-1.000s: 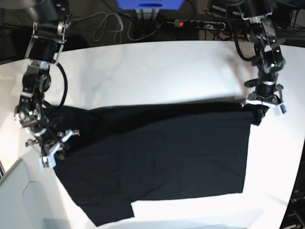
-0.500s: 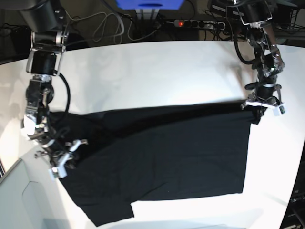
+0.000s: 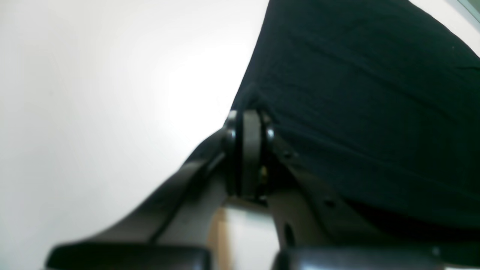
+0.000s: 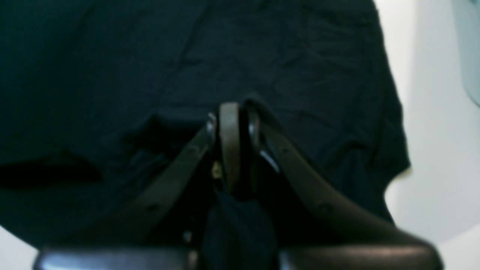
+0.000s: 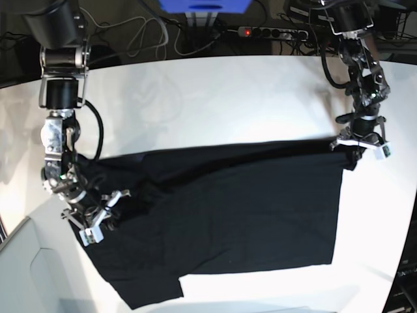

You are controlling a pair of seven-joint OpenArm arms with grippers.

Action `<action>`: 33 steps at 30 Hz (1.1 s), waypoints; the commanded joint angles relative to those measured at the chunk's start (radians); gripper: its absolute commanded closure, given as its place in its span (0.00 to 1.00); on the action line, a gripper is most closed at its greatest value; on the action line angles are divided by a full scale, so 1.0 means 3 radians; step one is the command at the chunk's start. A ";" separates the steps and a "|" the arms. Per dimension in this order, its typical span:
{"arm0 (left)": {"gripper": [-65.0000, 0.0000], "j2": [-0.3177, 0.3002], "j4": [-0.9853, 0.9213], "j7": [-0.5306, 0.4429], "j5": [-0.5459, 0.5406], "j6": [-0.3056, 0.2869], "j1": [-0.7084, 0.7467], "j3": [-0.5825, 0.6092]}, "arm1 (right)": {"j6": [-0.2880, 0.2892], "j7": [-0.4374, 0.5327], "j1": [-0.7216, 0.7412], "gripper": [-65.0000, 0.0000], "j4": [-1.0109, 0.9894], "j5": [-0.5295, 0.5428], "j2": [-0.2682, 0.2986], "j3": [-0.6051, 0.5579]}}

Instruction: Fold the T-shirt properly

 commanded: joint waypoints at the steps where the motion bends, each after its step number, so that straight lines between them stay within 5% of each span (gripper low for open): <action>1: 1.00 -0.0063 0.0042 -0.0093 -0.0020 -0.0011 -0.0036 -0.0019 | 0.0007 0.0137 0.0122 1.00 0.0039 0.0042 0.0045 0.0011; 33: 1.00 -0.0063 0.0042 -0.0093 -0.0020 -0.0011 -0.0107 -0.0019 | 0.0007 0.0291 0.0454 0.99 -0.0396 0.0042 -0.0068 0.0006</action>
